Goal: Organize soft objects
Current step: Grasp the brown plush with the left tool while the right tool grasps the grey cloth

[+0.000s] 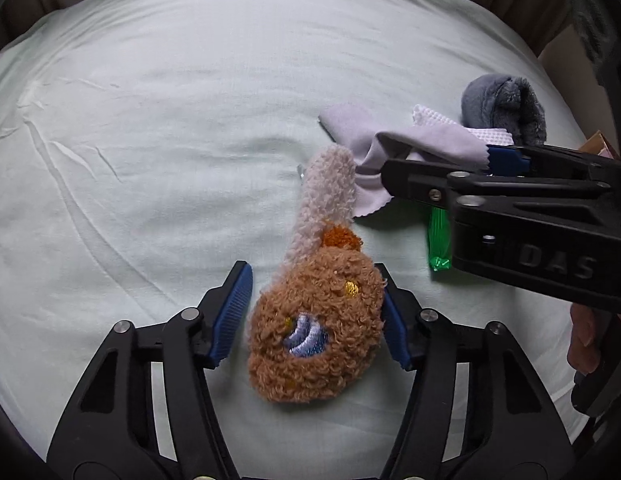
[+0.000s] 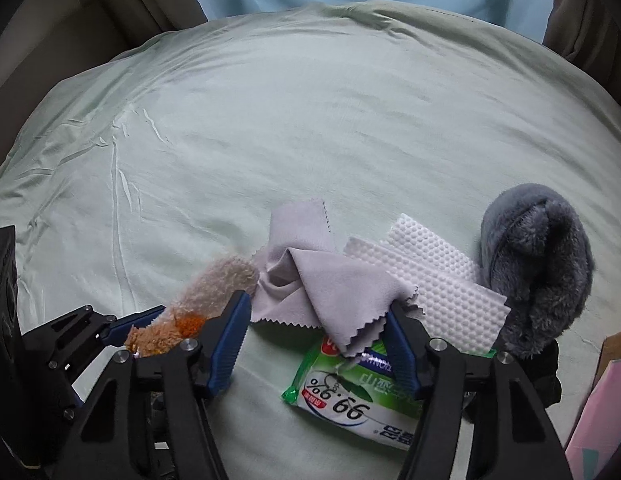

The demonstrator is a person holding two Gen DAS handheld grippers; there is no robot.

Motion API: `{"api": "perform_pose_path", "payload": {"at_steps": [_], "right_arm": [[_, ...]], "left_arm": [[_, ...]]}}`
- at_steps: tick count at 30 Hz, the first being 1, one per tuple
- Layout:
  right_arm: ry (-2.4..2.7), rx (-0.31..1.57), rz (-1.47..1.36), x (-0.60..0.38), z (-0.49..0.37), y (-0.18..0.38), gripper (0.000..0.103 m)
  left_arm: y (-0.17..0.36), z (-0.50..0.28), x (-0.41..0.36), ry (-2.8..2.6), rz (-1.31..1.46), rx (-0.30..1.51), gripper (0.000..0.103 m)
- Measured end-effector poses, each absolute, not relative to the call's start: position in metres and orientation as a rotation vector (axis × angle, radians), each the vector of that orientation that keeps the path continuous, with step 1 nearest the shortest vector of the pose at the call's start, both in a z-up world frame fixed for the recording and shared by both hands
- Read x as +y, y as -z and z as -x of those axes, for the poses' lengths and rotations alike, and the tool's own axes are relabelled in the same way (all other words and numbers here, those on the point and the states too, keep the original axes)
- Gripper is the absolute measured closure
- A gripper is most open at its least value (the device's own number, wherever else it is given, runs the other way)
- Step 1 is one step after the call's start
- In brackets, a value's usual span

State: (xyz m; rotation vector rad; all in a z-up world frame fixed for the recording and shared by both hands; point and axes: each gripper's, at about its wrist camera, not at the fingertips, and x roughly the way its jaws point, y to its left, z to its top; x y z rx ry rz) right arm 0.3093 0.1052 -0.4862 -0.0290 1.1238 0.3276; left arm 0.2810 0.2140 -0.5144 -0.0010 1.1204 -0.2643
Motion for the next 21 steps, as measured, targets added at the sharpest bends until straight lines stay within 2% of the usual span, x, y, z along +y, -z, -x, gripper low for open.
{"api": "perform_pose_path", "payload": {"at_steps": [2, 5, 10, 13, 21], "right_arm": [[-0.318, 1.138, 0.046, 0.109, -0.317, 0.493, 0.053], [-0.294, 1.135, 0.092, 0.112, -0.323, 0.499, 0.068], [-0.274, 1.112, 0.133, 0.118, -0.324, 0.496, 0.085], [-0.273, 1.096, 0.123, 0.117, -0.322, 0.49, 0.09], [-0.273, 1.045, 0.078, 0.114, -0.318, 0.466, 0.091]], "left_arm": [[0.515, -0.284, 0.211, 0.272, -0.017, 1.119, 0.057], [0.516, -0.289, 0.209, 0.275, -0.03, 1.118, 0.061], [0.514, -0.297, 0.211, 0.273, 0.007, 1.13, 0.065], [0.508, -0.301, 0.218, 0.26, 0.046, 1.131, 0.066], [0.497, -0.299, 0.244, 0.225, 0.135, 1.124, 0.066]]}}
